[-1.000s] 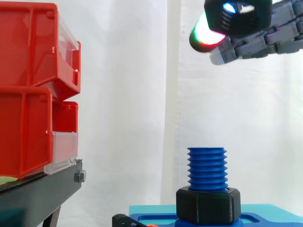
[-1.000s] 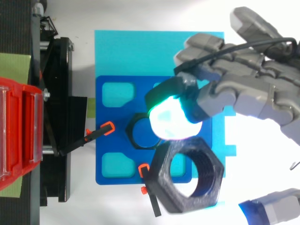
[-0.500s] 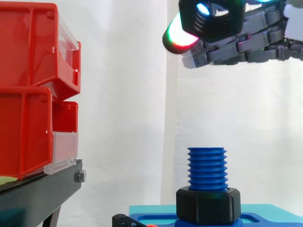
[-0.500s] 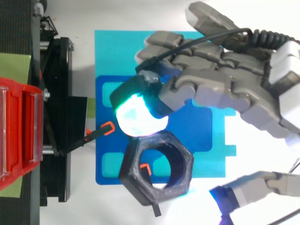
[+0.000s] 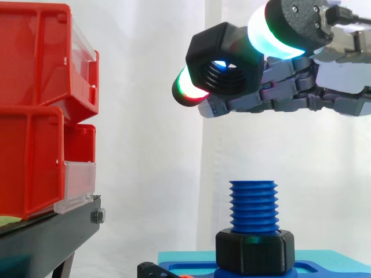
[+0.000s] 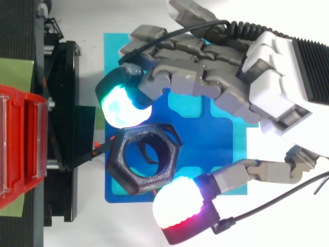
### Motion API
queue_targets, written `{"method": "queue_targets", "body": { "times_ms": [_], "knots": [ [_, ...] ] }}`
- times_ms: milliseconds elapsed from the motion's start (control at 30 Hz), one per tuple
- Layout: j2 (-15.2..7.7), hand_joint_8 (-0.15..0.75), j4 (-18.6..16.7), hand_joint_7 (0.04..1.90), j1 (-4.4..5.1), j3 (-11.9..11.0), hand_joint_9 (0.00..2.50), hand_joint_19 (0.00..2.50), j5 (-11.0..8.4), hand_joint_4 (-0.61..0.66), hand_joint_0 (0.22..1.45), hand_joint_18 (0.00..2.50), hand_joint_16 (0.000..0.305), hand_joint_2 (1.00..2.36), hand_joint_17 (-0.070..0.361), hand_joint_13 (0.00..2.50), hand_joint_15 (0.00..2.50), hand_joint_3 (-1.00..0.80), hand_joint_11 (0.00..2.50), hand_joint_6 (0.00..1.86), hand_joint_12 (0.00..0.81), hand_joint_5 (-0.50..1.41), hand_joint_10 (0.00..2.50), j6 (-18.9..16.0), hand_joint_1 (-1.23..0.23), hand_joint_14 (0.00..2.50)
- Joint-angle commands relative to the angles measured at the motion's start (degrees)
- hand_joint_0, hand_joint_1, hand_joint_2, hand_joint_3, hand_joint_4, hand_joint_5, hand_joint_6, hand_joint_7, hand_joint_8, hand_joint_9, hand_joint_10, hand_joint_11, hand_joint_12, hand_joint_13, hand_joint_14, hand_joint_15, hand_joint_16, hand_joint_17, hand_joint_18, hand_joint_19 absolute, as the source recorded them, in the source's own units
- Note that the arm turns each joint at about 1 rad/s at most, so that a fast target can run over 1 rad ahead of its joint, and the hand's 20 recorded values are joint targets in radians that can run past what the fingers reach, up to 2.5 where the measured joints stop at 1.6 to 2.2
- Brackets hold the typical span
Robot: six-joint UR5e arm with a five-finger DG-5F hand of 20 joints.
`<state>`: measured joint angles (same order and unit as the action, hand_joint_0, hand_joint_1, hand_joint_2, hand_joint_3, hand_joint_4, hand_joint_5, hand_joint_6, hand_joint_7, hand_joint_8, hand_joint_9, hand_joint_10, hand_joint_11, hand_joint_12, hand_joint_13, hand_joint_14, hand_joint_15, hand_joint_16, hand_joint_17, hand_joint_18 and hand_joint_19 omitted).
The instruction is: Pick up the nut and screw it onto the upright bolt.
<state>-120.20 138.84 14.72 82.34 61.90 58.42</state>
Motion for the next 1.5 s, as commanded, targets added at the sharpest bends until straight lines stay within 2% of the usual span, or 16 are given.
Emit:
{"method": "queue_targets", "body": {
  "times_ms": [0,367,533,700,900,1200,1467],
  "knots": [
    [-0.21,0.282,-0.06,1.06,-0.31,-0.07,0.47,0.00,0.16,0.29,0.54,0.08,0.042,1.00,0.094,0.34,0.00,-0.50,0.00,0.50,0.345,-0.21,0.00,0.29,-0.63,0.00],
    [-0.29,0.282,2.31,1.06,-0.57,-0.07,0.48,0.00,-0.46,0.29,0.53,0.09,0.042,1.00,0.094,0.34,0.00,-0.50,0.00,0.50,0.343,-0.21,0.00,0.38,-0.62,0.00],
    [-0.21,0.283,5.65,1.06,-0.66,-0.07,0.48,0.00,0.16,0.29,0.53,0.09,0.042,1.00,0.094,0.35,0.00,-0.50,0.00,0.50,0.341,-0.20,0.00,0.29,-0.62,0.00],
    [-0.21,0.283,7.67,1.05,-0.66,-0.07,0.49,0.00,1.03,0.29,0.53,0.10,0.041,1.00,0.093,0.35,0.00,-0.50,0.00,0.50,0.340,-0.20,0.00,0.29,-0.62,0.00],
    [-0.21,0.285,9.69,1.05,-0.39,-0.16,0.49,0.00,1.21,0.29,0.53,0.11,0.041,1.00,0.093,0.36,0.00,-0.50,0.00,0.50,0.339,-0.20,0.00,-0.15,-0.62,0.00],
    [-0.21,0.285,10.75,1.06,-0.31,-0.16,0.49,0.00,1.12,0.29,0.53,0.11,0.041,1.00,0.093,0.37,0.00,-0.50,0.00,0.50,0.338,-0.20,0.00,-1.64,-0.62,0.00],
    [-0.21,0.285,11.19,1.05,-0.75,-0.07,0.49,0.00,1.91,0.29,0.54,0.12,0.041,1.00,0.092,0.38,0.00,-0.50,0.00,0.50,0.336,-0.20,0.00,-1.73,-0.61,0.00]
  ]
}}
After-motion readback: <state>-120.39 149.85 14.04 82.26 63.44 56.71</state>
